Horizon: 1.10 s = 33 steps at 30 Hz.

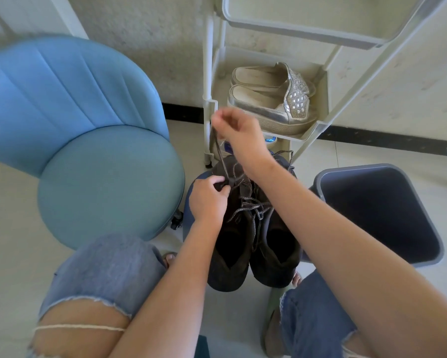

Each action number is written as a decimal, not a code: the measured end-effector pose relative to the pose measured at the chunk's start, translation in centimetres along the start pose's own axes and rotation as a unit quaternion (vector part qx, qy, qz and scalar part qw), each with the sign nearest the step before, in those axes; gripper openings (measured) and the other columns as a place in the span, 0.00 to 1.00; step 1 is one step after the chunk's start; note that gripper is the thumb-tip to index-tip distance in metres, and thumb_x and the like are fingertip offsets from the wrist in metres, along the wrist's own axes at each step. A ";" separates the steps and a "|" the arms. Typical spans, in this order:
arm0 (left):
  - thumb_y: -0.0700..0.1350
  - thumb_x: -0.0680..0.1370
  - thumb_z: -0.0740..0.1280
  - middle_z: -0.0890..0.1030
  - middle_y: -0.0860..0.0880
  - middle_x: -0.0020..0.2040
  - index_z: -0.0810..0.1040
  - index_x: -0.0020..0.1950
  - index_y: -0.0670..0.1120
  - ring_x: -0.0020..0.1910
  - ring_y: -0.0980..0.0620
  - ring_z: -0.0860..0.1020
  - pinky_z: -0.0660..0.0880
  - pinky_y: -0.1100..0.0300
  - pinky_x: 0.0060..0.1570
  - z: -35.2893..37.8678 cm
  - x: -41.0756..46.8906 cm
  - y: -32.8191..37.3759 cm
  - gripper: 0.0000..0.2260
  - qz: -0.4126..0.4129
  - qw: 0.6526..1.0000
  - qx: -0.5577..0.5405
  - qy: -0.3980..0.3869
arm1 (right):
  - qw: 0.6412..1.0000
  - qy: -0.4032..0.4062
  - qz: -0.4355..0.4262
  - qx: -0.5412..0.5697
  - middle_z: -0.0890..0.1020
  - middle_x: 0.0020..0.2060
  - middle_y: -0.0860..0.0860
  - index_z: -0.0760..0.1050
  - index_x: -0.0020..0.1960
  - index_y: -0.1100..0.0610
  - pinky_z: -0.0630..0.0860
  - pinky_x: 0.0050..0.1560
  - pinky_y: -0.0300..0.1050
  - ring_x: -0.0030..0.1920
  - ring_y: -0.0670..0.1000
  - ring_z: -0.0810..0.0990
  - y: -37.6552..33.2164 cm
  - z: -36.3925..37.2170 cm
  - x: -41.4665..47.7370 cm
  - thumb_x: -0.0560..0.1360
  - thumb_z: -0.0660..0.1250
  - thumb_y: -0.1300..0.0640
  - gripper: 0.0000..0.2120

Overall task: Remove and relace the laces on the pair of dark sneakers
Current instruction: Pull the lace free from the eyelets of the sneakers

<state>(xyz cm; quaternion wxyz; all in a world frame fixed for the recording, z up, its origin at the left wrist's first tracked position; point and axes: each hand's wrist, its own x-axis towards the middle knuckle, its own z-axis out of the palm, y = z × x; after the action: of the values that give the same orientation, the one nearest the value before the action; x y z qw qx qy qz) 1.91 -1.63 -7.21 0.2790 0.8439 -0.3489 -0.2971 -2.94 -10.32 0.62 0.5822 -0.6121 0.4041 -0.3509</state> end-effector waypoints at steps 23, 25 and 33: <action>0.40 0.82 0.52 0.69 0.51 0.31 0.71 0.43 0.44 0.28 0.57 0.67 0.64 0.69 0.27 -4.4 3.4 1.5 0.12 -0.133 0.892 -0.372 0.221 | 0.856 -0.241 0.166 -0.427 0.68 0.71 0.56 0.56 0.77 0.54 0.67 0.68 0.48 0.70 0.56 0.68 6.8 -3.9 -1.6 0.74 0.67 0.59 0.35; 0.40 0.82 0.52 0.69 0.52 0.31 0.70 0.38 0.46 0.29 0.57 0.67 0.65 0.71 0.27 -4.0 3.3 0.8 0.14 -0.132 0.901 -0.345 0.227 | 0.849 -0.238 0.162 -0.444 0.68 0.71 0.56 0.56 0.77 0.55 0.68 0.67 0.49 0.69 0.57 0.69 6.8 -3.9 -1.8 0.75 0.66 0.60 0.34; 0.37 0.81 0.51 0.67 0.53 0.32 0.67 0.37 0.45 0.29 0.58 0.65 0.64 0.72 0.30 -6.4 3.5 0.4 0.14 -0.129 0.826 -0.410 0.363 | 0.832 -0.234 0.169 -0.473 0.70 0.70 0.58 0.54 0.78 0.55 0.69 0.66 0.54 0.67 0.59 0.71 6.8 -3.5 -1.8 0.77 0.62 0.62 0.32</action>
<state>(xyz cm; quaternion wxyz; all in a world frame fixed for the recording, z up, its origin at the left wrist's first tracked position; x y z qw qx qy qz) 8.25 -2.86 -3.72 0.6652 0.7360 0.0438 -0.1181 -7.45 -10.12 -5.86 0.3489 -0.7989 0.4694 0.1407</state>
